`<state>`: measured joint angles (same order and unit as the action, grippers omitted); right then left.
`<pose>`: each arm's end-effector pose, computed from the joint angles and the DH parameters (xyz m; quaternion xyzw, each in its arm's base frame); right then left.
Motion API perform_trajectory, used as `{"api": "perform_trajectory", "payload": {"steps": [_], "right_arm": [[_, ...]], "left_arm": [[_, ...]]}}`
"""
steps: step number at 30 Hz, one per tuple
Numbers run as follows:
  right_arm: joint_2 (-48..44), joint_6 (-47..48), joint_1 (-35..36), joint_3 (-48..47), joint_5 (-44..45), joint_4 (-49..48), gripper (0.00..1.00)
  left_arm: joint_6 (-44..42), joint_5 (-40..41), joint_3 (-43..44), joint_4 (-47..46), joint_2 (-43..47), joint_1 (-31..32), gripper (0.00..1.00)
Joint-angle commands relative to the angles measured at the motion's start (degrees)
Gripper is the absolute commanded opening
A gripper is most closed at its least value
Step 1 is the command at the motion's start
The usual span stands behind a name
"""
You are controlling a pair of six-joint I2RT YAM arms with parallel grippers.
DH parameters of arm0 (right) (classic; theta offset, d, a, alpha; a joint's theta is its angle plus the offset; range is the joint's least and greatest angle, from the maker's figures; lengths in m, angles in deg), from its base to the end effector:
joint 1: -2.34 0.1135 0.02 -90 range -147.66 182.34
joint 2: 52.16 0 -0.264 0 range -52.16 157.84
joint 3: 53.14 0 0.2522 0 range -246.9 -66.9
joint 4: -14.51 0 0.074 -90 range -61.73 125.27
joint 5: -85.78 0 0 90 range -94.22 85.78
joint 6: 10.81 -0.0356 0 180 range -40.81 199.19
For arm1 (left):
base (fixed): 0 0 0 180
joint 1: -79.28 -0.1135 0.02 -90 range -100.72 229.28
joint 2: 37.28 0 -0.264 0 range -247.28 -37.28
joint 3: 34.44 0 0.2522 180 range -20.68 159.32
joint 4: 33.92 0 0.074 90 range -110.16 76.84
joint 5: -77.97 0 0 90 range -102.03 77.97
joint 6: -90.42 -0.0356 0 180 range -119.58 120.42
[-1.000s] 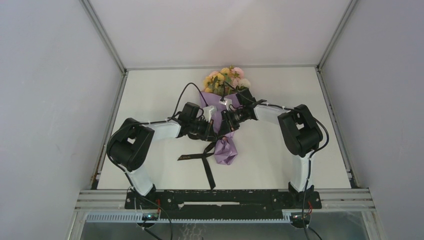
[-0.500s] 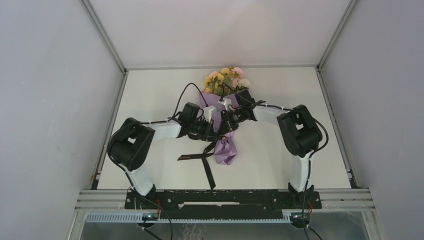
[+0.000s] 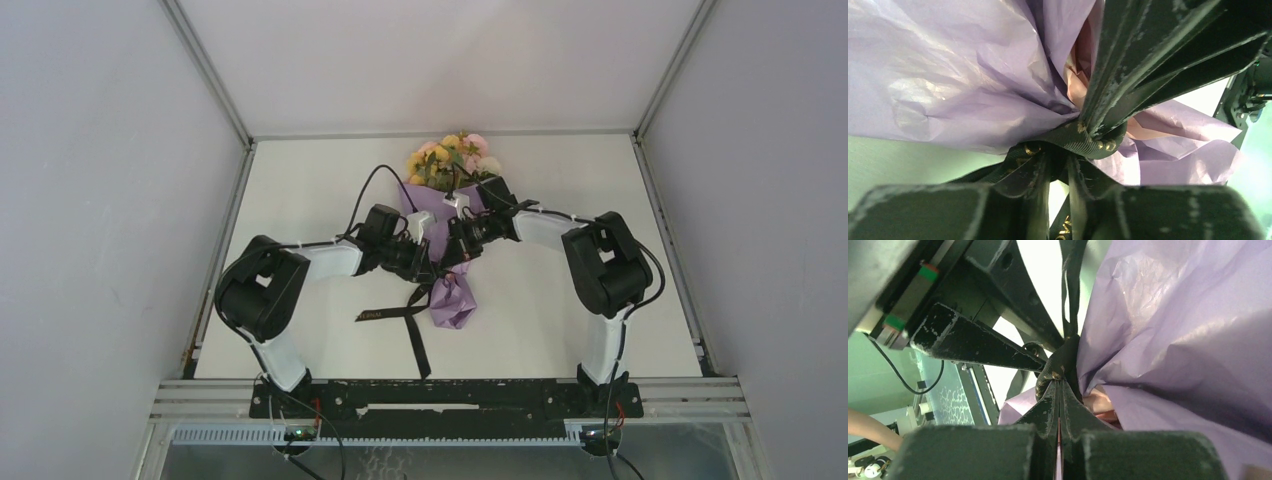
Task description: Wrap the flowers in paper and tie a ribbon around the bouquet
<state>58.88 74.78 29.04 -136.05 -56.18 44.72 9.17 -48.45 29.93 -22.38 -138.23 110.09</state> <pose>0.3336 0.1992 0.1593 -0.2844 0.8254 0.4718 0.1232 0.2822 -0.1929 0.1460 0.2794 0.8494 -0.3895 0.2207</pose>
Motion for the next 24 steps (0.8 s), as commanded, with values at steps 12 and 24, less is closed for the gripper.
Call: {"api": "perform_trajectory", "payload": {"steps": [12,24], "right_arm": [[-5.5,-0.1,-0.6,1.7,5.4,-1.5,0.00],[-7.7,0.2,1.7,1.7,9.5,-0.4,0.00]], "left_arm": [[-19.7,-13.9,3.2,13.6,10.1,-1.0,0.35],[-72.3,11.3,14.2,46.0,9.0,-4.3,0.83]]}}
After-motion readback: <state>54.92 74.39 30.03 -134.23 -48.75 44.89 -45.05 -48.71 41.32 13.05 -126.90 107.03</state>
